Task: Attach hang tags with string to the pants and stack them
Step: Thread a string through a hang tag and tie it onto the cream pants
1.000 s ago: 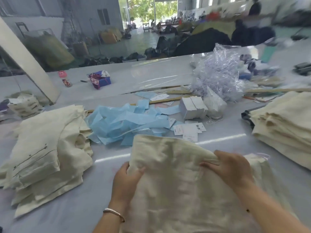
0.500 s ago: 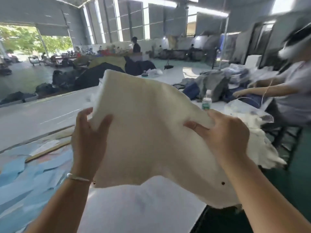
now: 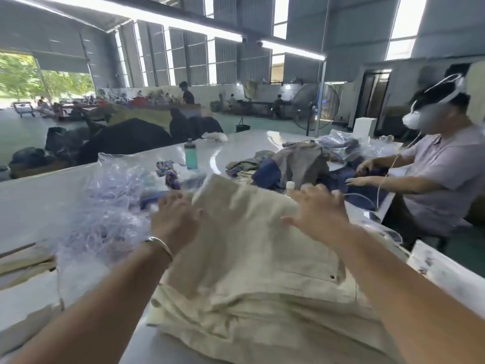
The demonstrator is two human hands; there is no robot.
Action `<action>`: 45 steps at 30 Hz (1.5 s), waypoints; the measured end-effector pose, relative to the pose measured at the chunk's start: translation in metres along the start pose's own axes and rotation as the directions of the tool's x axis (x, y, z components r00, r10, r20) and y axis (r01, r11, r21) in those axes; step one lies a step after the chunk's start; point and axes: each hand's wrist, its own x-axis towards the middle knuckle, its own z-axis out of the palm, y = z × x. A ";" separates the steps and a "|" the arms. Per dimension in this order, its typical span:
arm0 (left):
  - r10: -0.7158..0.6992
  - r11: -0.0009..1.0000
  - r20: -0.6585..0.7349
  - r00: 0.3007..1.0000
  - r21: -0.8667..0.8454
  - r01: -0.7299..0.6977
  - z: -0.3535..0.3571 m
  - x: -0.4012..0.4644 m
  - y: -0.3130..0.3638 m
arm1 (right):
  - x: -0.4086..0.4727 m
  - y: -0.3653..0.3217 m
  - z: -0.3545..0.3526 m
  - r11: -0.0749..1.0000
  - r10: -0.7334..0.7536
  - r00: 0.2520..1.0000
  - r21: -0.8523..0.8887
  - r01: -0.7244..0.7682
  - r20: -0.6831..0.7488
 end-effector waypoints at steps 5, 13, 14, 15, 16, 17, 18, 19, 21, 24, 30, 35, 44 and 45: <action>0.152 0.988 0.496 0.855 -0.057 -0.142 0.110 -0.050 0.008 | -0.020 -0.024 0.092 0.956 -0.238 0.869 0.261 0.131 0.434; 0.064 0.959 0.395 0.916 -0.279 0.053 0.097 -0.096 -0.026 | -0.039 -0.048 0.098 0.879 -0.311 0.937 0.425 0.219 0.161; 0.037 0.947 0.371 0.928 -0.310 0.086 0.087 -0.105 -0.036 | -0.043 -0.060 0.092 0.828 -0.332 0.937 0.509 0.235 0.108; 0.005 0.935 0.349 0.937 -0.333 0.119 0.077 -0.115 -0.047 | -0.048 -0.076 0.086 0.776 -0.350 0.935 0.580 0.250 0.066; -0.039 0.922 0.326 0.945 -0.352 0.159 0.067 -0.128 -0.058 | -0.053 -0.092 0.079 0.719 -0.380 0.924 0.644 0.262 0.047; -0.087 0.904 0.310 0.947 -0.375 0.206 0.056 -0.141 -0.070 | -0.059 -0.111 0.073 0.667 -0.411 0.911 0.696 0.265 0.047; -0.133 0.881 0.302 0.944 -0.400 0.252 0.045 -0.156 -0.082 | -0.064 -0.131 0.068 0.618 -0.436 0.898 0.742 0.261 0.048; -0.186 0.852 0.303 0.935 -0.423 0.307 0.034 -0.172 -0.096 | -0.070 -0.153 0.065 0.584 -0.449 0.892 0.774 0.244 0.057; -0.313 0.795 0.297 0.902 -0.438 0.420 0.011 -0.209 -0.128 | -0.084 -0.202 0.060 0.526 -0.478 0.877 0.816 0.240 0.049; -0.500 0.703 0.268 0.824 -0.431 0.566 -0.028 -0.276 -0.185 | -0.116 -0.288 0.052 0.409 -0.580 0.815 0.866 0.289 0.002; -0.801 0.539 0.009 0.598 -0.422 0.729 -0.135 -0.416 -0.318 | -0.213 -0.475 0.013 0.182 -0.804 0.594 0.943 0.278 -0.019; -0.909 0.415 -0.219 0.356 -0.367 0.833 -0.231 -0.526 -0.442 | -0.313 -0.620 -0.013 0.111 -0.867 0.497 0.977 0.184 0.005; -0.943 0.147 -0.298 0.147 0.022 0.989 -0.305 -0.622 -0.604 | -0.435 -0.785 -0.041 0.157 -0.937 0.343 0.960 0.234 0.070; -0.959 0.129 -0.243 0.149 0.098 0.987 -0.303 -0.618 -0.615 | -0.441 -0.792 -0.041 0.170 -0.936 0.343 0.956 0.240 0.080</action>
